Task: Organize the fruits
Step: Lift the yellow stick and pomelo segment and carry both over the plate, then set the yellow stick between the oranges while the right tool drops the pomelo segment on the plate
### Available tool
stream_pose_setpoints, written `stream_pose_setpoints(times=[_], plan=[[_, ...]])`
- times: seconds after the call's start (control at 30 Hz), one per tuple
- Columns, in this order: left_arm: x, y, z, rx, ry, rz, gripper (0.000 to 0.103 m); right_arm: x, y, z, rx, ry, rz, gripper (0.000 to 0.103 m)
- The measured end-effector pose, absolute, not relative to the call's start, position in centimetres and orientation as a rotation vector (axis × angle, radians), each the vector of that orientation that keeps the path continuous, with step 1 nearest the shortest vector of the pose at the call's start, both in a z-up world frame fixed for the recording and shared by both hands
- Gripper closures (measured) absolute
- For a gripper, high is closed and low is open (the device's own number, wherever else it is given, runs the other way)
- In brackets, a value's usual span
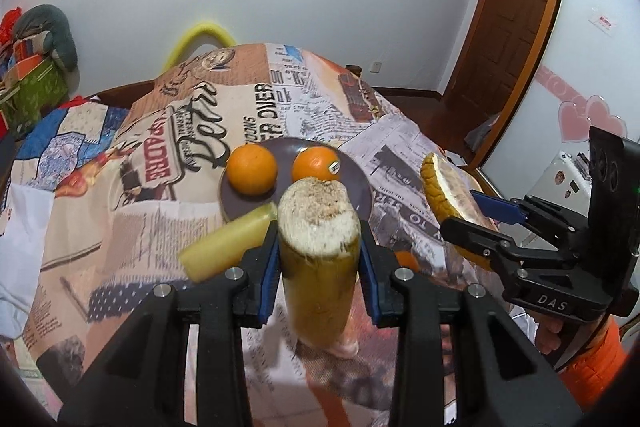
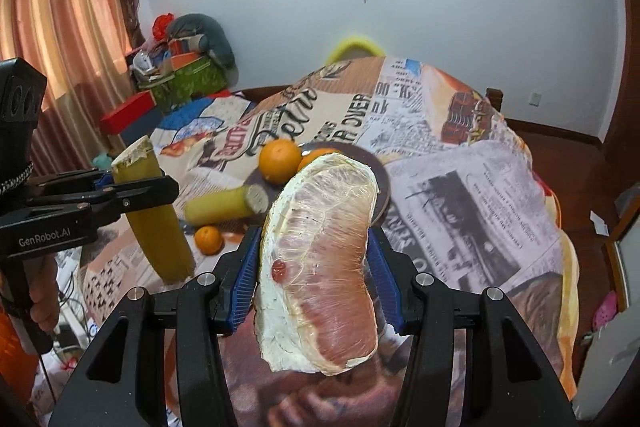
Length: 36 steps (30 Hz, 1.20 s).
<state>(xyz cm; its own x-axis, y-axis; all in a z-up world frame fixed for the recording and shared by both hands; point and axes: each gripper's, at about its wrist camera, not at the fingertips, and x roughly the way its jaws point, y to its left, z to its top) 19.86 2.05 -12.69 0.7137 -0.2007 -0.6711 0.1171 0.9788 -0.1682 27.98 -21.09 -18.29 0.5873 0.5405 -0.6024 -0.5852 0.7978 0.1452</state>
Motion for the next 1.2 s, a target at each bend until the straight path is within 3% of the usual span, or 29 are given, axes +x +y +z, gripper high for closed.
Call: stream_pose_setpoints(times=[1.2], plan=[[33.8,3.5,-18.5,-0.165,0.876,-0.154,0.068,40.7,-17.6,-22.3,-0.043,0.778,0.622,0.054]])
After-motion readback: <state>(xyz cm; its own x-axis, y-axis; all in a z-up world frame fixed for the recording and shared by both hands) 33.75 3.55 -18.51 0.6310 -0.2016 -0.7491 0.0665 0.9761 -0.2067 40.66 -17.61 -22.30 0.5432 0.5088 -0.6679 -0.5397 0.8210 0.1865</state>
